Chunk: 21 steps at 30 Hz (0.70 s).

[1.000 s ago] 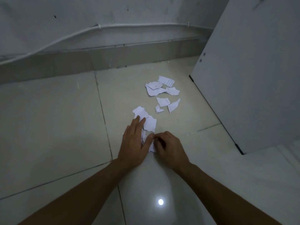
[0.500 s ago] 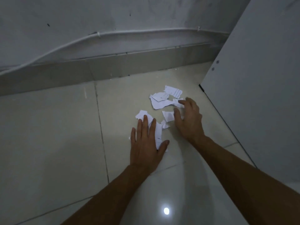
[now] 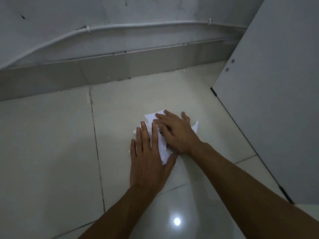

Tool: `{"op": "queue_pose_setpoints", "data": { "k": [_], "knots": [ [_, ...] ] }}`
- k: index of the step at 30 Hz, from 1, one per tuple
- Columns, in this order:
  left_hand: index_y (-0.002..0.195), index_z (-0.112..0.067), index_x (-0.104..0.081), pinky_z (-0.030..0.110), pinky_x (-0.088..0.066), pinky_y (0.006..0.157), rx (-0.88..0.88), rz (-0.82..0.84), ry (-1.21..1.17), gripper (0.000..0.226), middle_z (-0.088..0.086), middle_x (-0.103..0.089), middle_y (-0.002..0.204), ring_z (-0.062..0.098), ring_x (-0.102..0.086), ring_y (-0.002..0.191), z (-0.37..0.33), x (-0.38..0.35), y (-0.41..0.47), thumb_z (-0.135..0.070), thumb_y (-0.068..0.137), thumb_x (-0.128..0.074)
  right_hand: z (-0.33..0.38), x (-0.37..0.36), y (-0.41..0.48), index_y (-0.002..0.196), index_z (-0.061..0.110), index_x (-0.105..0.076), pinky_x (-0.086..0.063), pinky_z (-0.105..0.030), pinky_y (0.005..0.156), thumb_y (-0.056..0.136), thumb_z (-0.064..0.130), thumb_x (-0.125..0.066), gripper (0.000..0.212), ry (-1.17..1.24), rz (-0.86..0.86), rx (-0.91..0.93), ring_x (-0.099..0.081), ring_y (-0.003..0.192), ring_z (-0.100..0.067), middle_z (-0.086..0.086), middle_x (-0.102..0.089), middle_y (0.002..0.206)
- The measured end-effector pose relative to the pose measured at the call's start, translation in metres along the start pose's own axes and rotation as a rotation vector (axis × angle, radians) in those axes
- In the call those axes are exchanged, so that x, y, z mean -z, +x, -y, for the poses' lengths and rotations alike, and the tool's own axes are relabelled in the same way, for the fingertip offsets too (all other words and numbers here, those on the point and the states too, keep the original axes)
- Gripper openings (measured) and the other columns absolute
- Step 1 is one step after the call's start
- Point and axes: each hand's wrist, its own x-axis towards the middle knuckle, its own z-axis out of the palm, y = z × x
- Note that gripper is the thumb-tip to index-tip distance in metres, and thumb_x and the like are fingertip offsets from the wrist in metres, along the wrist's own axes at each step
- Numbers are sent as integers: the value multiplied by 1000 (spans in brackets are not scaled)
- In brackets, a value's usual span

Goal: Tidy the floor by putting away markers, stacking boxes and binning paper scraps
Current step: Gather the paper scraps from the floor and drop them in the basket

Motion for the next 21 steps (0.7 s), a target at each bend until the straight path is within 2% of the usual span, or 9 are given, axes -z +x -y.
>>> {"op": "queue_pose_setpoints", "data": {
  "k": [2,4,5,6,8,11,13,16,21],
  "knots": [
    [155,-12,-17,52,-22,119,-16,-1,0,95,16,-15,162,32,-15,149,1,0,-2,-74,85,-34,12,0,-11,111,17,-71,-11,-50,119,101,26,-42,32,87,39,47,-52,129,-20,-1,-70,123],
    [154,-13,-22,50,-21,119,-12,19,1,94,13,-20,161,30,-20,149,4,0,-3,-74,84,-34,17,6,-19,91,10,-71,-32,-51,113,96,22,-45,29,176,-13,73,-66,99,-24,-5,-74,97],
    [154,-14,-26,49,-22,118,-12,25,0,92,12,-24,161,30,-23,148,4,1,-4,-74,84,-35,15,10,-22,94,8,-72,-39,-52,107,95,21,-48,28,191,-90,64,-67,98,-26,-8,-75,100],
    [152,-16,-31,49,-23,118,-16,26,-5,89,11,-28,159,30,-25,147,4,2,-5,-73,84,-37,10,13,-24,104,8,-73,-39,-52,106,95,21,-50,28,179,-176,28,-65,109,-26,-9,-73,112],
    [149,-20,-39,48,-24,118,-32,27,-6,82,11,-32,158,31,-28,146,4,5,-6,-72,86,-40,-4,18,-31,126,14,-65,-23,-55,117,99,29,-47,36,113,-254,-130,-46,136,-25,-7,-58,140],
    [149,-23,-38,47,-20,120,-43,43,23,78,10,-29,159,30,-23,147,4,8,-7,-71,88,-38,-16,11,-45,149,26,-38,3,-48,121,101,52,-31,55,-28,-105,-313,-9,152,-19,0,-23,163],
    [148,-24,-39,48,-20,119,-48,48,24,75,9,-29,159,29,-23,147,4,11,-6,-69,90,-33,-16,2,-52,155,29,-23,8,-44,121,96,62,-23,68,-69,-62,-230,0,152,-14,3,-12,165],
    [146,-22,-43,49,-19,120,-57,71,-1,69,9,-32,158,28,-22,148,2,15,-6,-62,92,-26,-12,-4,-54,158,27,-10,5,-38,122,93,66,-29,78,28,2,-64,3,152,-9,5,-4,166],
    [137,-14,-55,60,-24,115,-93,-43,-206,55,18,-39,152,39,-31,143,1,16,-7,-39,94,-30,-7,-2,-47,158,22,-10,0,-40,124,92,63,-39,83,71,132,55,1,152,-10,2,-8,166]
  ]
}}
